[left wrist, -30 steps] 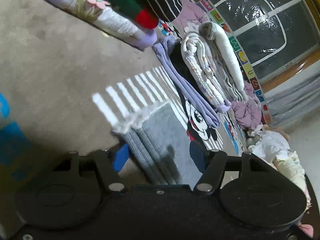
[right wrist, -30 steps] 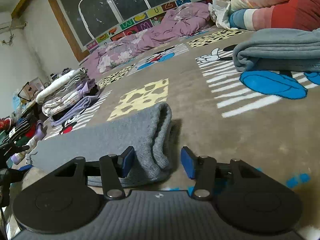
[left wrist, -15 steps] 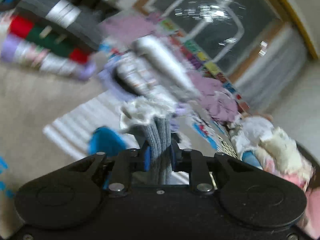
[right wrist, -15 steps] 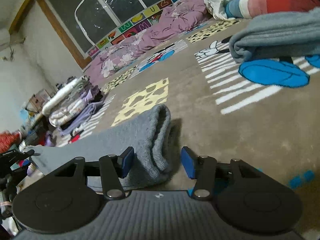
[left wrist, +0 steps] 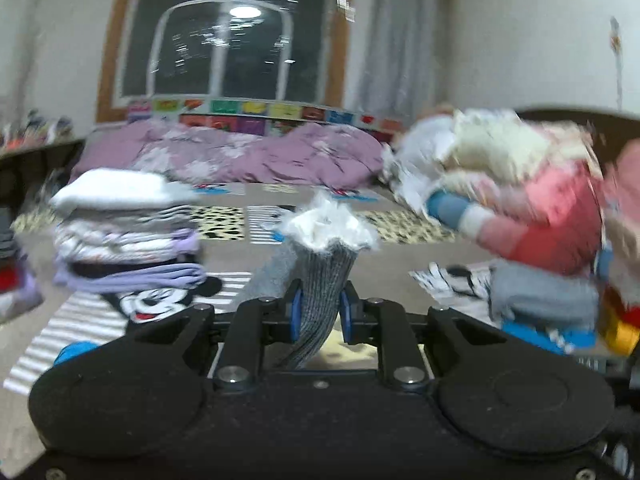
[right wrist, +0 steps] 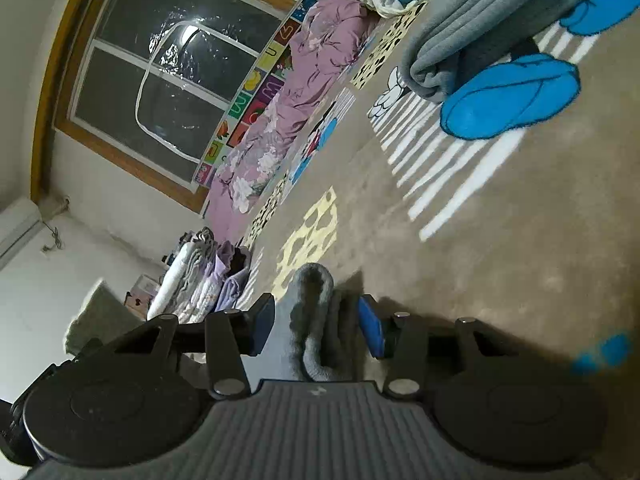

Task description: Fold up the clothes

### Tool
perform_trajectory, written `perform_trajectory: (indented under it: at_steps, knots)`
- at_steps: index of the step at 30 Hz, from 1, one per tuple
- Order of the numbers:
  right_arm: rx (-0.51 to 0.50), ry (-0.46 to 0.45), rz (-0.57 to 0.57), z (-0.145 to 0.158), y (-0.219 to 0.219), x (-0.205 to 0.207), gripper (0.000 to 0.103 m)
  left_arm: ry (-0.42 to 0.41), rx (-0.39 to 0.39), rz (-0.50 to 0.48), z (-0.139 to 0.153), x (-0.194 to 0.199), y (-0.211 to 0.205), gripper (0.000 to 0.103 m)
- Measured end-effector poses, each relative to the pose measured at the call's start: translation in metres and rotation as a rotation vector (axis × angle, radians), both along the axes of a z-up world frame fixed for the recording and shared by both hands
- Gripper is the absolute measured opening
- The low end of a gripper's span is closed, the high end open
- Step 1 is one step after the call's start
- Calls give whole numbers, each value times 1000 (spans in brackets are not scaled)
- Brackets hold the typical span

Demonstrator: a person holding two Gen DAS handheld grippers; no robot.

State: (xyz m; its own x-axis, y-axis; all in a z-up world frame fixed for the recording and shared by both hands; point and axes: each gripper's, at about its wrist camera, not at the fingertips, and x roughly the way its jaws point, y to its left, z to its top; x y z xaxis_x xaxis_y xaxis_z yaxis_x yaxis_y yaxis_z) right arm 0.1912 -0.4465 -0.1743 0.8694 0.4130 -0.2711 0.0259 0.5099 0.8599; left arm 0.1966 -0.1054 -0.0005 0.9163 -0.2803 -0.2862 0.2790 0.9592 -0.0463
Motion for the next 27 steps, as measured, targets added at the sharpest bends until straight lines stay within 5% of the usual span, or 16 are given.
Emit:
perform_trajectory:
  at_steps: [14,23,25,27]
  knots:
    - [107,-8,-28,-6,-16,5,47,-76,394,-120,-69,-22,-120,16]
    - [127,-11,-30,-8,-21,7,47,-70,516,-165,-103,-28,-145,16]
    - [122,-12,-29,-8,-21,7,47,-33,540,-222,-107,-27,-150,29]
    - [95,-20,-26,-5,-19,7,48,-26,566,-254,-106,-32,-150,30]
